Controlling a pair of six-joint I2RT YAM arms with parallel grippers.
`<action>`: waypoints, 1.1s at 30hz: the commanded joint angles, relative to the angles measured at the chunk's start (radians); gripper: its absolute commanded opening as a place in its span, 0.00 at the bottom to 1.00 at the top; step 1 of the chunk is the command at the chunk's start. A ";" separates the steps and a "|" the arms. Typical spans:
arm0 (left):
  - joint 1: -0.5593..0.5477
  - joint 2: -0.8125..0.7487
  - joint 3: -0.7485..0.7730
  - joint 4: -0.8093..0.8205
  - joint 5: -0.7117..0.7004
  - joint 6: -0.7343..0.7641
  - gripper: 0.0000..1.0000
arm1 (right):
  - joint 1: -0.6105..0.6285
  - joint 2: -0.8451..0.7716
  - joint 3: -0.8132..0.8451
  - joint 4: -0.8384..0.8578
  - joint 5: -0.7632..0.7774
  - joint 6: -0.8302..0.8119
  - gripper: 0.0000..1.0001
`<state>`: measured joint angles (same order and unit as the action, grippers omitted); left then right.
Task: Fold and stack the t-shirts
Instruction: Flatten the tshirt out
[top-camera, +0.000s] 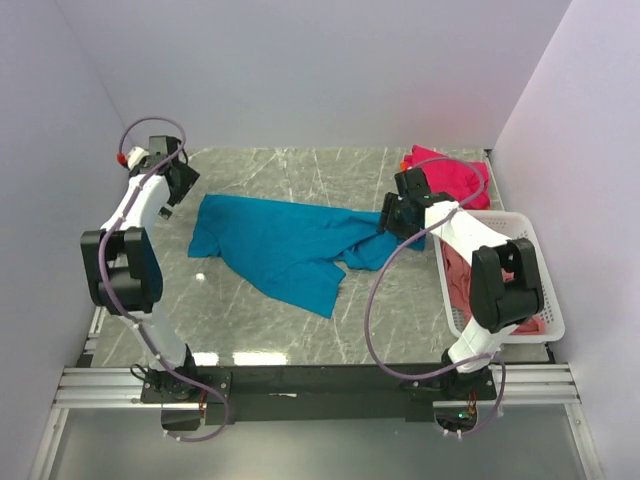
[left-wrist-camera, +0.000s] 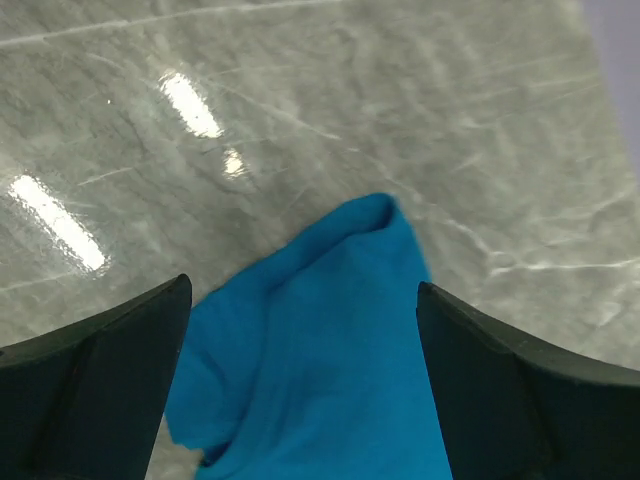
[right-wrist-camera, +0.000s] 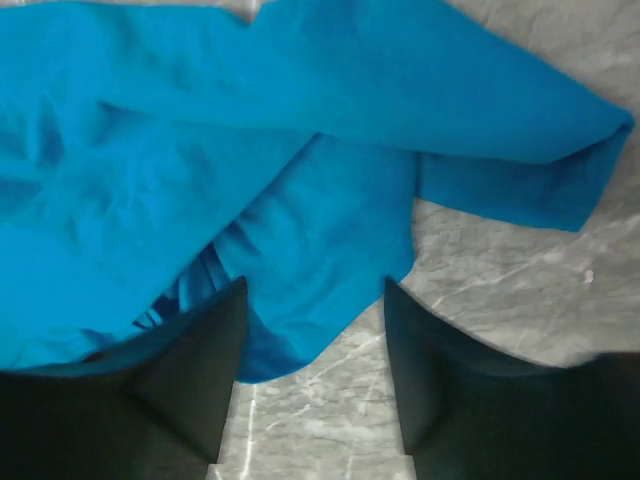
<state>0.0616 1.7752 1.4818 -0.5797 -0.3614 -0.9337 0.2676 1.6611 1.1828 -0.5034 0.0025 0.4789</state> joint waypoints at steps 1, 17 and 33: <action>0.010 -0.103 0.071 -0.037 0.071 0.047 0.99 | -0.007 -0.078 0.109 0.028 0.013 -0.019 0.66; -0.650 -0.431 -0.477 0.198 0.401 0.079 0.99 | -0.036 -0.533 -0.195 0.063 0.237 0.118 0.94; -1.039 -0.028 -0.327 0.006 0.309 0.167 0.90 | -0.099 -0.687 -0.327 0.062 0.231 0.098 0.94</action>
<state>-0.9760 1.7203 1.1103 -0.5247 0.0139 -0.7757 0.1864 1.0111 0.8639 -0.4576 0.2195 0.5858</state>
